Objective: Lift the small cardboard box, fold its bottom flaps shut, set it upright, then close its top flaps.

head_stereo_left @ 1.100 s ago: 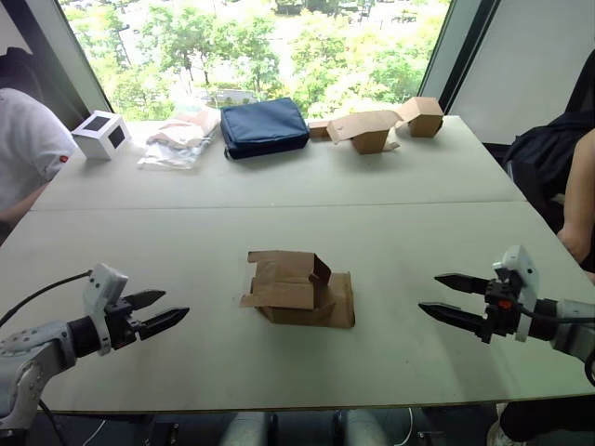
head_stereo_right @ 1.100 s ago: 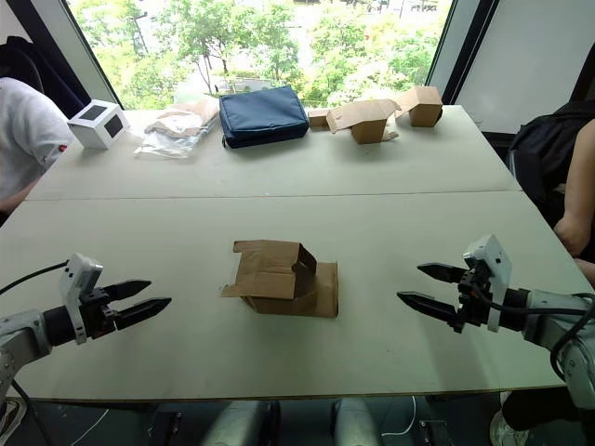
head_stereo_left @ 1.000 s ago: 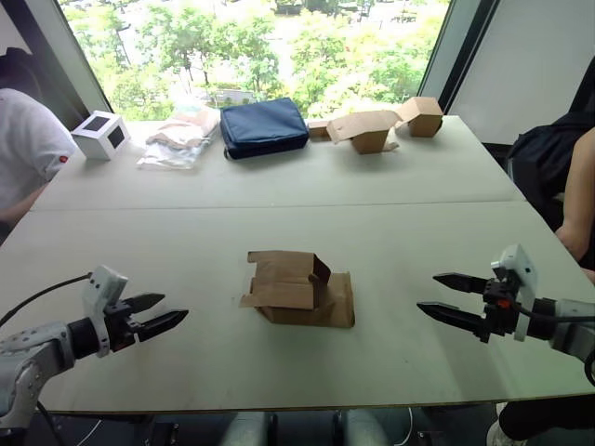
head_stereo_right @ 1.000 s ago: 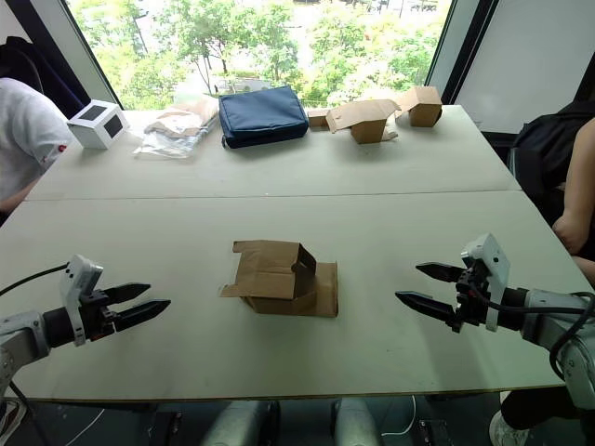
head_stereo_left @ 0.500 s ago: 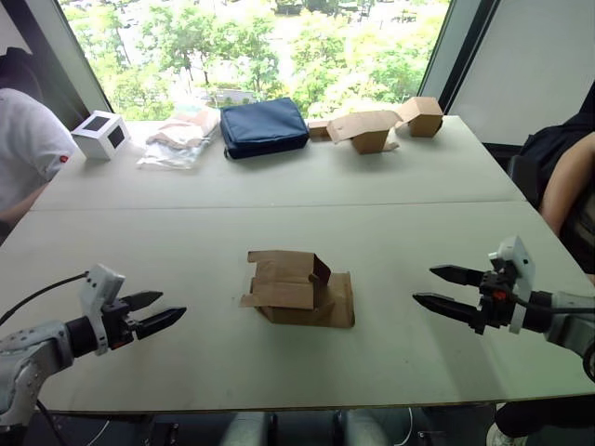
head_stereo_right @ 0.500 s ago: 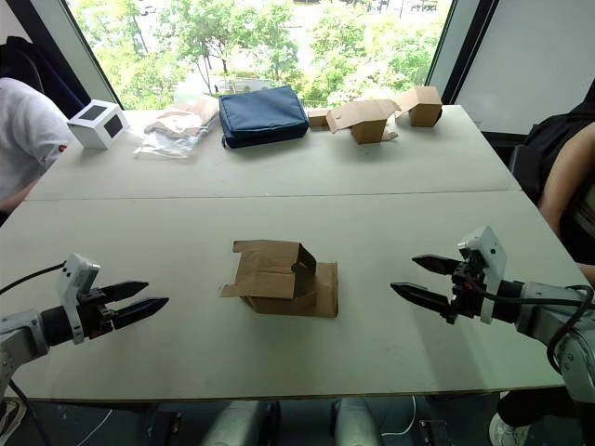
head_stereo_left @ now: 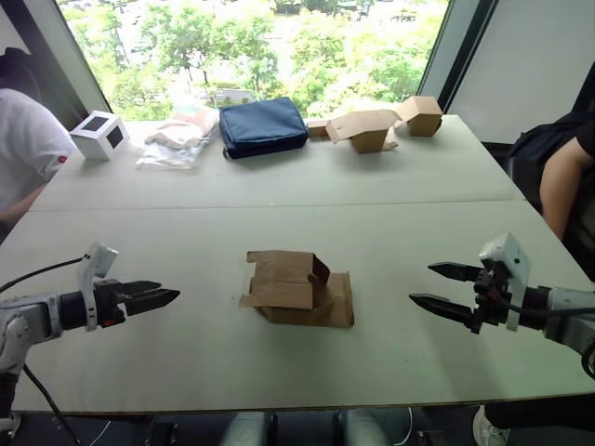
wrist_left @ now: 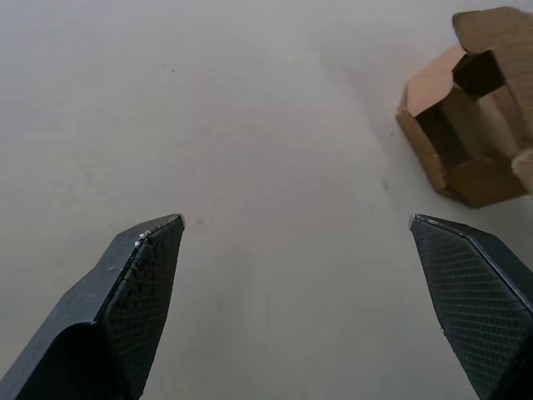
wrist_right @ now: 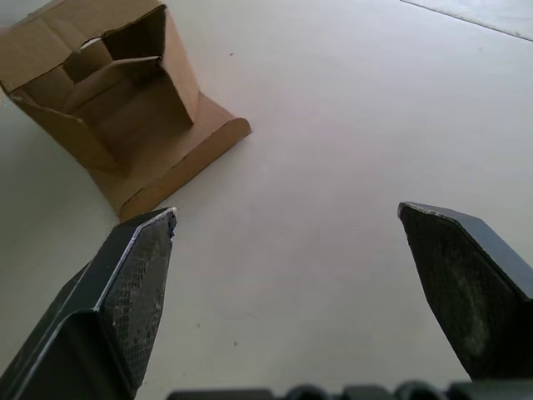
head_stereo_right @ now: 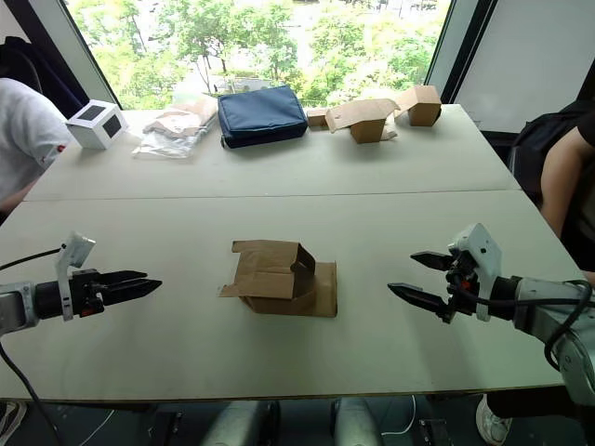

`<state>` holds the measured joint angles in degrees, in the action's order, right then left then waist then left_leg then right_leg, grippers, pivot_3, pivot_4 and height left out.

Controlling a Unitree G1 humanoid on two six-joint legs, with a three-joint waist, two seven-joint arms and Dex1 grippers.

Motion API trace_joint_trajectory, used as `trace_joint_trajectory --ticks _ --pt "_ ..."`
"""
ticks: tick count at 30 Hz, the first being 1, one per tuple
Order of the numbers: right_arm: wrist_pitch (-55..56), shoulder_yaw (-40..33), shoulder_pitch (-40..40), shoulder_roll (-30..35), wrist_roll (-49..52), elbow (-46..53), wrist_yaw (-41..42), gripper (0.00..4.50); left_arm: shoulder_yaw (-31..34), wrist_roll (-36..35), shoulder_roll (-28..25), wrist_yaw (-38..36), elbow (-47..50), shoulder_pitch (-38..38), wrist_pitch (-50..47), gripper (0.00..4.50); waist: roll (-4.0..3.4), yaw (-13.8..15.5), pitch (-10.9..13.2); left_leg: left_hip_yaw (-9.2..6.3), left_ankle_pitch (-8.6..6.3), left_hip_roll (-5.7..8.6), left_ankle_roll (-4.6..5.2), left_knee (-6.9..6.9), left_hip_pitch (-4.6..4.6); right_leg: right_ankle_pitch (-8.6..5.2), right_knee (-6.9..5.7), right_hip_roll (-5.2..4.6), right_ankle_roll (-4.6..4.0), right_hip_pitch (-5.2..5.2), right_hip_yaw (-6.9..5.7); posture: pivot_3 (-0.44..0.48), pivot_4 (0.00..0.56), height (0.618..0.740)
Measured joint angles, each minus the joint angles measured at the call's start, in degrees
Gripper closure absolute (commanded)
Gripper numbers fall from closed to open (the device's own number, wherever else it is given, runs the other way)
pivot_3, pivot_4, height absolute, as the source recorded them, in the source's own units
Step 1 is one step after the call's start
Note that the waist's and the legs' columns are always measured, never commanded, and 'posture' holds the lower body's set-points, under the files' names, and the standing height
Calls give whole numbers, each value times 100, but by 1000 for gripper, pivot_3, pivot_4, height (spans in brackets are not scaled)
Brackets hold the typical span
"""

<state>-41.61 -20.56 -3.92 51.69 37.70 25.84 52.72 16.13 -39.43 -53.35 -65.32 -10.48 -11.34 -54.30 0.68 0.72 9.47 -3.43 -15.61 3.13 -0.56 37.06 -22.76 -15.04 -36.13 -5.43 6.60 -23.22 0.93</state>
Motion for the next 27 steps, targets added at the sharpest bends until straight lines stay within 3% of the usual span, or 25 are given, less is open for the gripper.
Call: trace_joint_trajectory --ticks 4,7,12,20,27 --pt "-378 -128 -162 -13 508 792 -235 67 -77 -533 82 -240 -282 -666 -1008 49 7 7 1 -2 0 1 1 7 -5 2 2 -1 4 2 -2 0 150 740" --pt "-723 -77 69 -143 1221 1572 -669 67 -233 -1006 431 -326 -30 -1018 -1686 49 7 -14 -1 -2 0 1 1 8 -5 3 2 -2 6 0 -1 0 150 740" --pt "-955 403 558 -485 1713 2077 -1585 67 -935 -1113 1061 -307 2 -1415 -2158 49 13 -15 0 -2 1 1 0 6 -8 3 1 1 6 -4 -1 0 150 740" --pt "-1058 440 367 -374 1909 2198 -1904 67 -1690 -947 1458 -471 -409 -1950 -2123 49 14 -10 -1 -3 2 5 0 11 -12 3 1 2 5 -5 -2 0 150 740" --pt "-1096 394 138 -121 2036 2308 -1963 67 -1970 -762 1717 -679 -781 -2327 -1982 49 15 -4 -1 -3 2 5 1 16 -13 3 0 3 6 -3 -2 0 150 740"
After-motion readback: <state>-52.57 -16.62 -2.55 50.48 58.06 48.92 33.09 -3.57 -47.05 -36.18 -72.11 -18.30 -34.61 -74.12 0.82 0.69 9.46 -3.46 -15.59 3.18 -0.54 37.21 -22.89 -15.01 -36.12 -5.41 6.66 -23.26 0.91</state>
